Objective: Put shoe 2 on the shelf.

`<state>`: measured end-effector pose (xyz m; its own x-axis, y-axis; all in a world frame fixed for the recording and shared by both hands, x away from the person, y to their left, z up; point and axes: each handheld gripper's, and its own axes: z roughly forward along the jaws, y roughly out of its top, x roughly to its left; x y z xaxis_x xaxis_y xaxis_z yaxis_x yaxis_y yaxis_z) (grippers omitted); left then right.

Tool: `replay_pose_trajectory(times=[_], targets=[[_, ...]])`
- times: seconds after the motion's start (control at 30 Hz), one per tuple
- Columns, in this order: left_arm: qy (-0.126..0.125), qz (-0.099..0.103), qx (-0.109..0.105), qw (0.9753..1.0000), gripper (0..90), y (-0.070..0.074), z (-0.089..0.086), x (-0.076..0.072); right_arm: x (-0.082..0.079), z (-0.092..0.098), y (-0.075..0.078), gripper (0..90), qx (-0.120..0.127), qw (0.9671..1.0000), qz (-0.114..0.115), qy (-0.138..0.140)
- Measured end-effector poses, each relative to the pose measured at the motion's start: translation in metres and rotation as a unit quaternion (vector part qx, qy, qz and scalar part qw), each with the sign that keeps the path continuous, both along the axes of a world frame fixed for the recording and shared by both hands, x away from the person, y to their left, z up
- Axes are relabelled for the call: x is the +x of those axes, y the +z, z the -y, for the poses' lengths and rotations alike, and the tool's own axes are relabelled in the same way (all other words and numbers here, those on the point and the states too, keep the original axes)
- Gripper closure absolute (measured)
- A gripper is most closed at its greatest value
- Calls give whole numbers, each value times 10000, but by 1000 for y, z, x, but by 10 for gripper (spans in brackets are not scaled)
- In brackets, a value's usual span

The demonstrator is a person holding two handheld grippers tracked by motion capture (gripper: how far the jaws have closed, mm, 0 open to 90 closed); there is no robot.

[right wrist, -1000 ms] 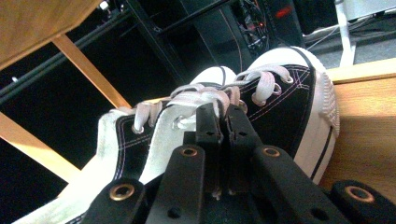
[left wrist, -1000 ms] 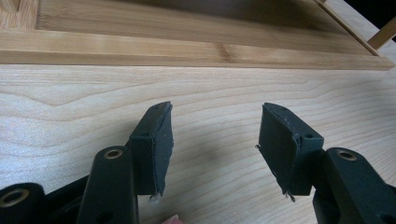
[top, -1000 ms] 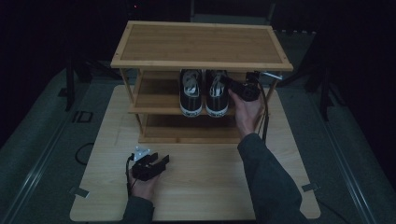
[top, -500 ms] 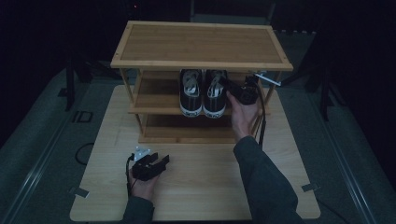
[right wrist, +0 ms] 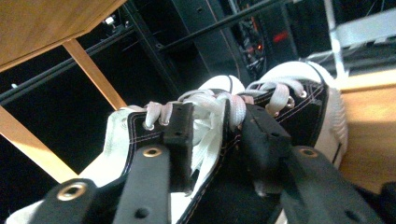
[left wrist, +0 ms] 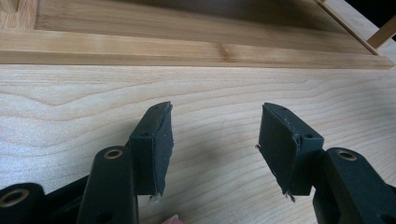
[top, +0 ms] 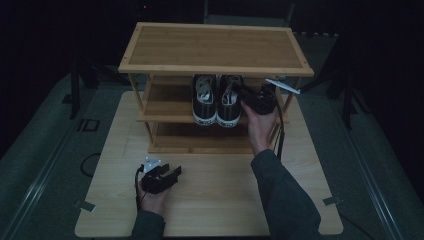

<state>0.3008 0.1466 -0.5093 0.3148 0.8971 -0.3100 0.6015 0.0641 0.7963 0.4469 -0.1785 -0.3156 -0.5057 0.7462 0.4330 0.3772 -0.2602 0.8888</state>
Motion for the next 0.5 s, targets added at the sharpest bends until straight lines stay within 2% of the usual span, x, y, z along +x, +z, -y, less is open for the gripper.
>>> replay_pose_trajectory(times=[0.13,0.17,0.23,0.33,0.5], targets=[[-2,0,8,10000,451,0,0,0,-5,3,0,581,63,9999,79,17],[0,2,9,10000,451,0,0,0,-9,5,0,572,78,10000,37,38],[0,-1,9,10000,451,0,0,0,-15,9,-2,566,27,9998,186,10],[4,-2,7,10000,450,0,0,0,-24,16,-2,559,153,9996,236,24],[10,-7,12,10000,450,0,0,0,-40,23,-4,558,96,9993,348,44]])
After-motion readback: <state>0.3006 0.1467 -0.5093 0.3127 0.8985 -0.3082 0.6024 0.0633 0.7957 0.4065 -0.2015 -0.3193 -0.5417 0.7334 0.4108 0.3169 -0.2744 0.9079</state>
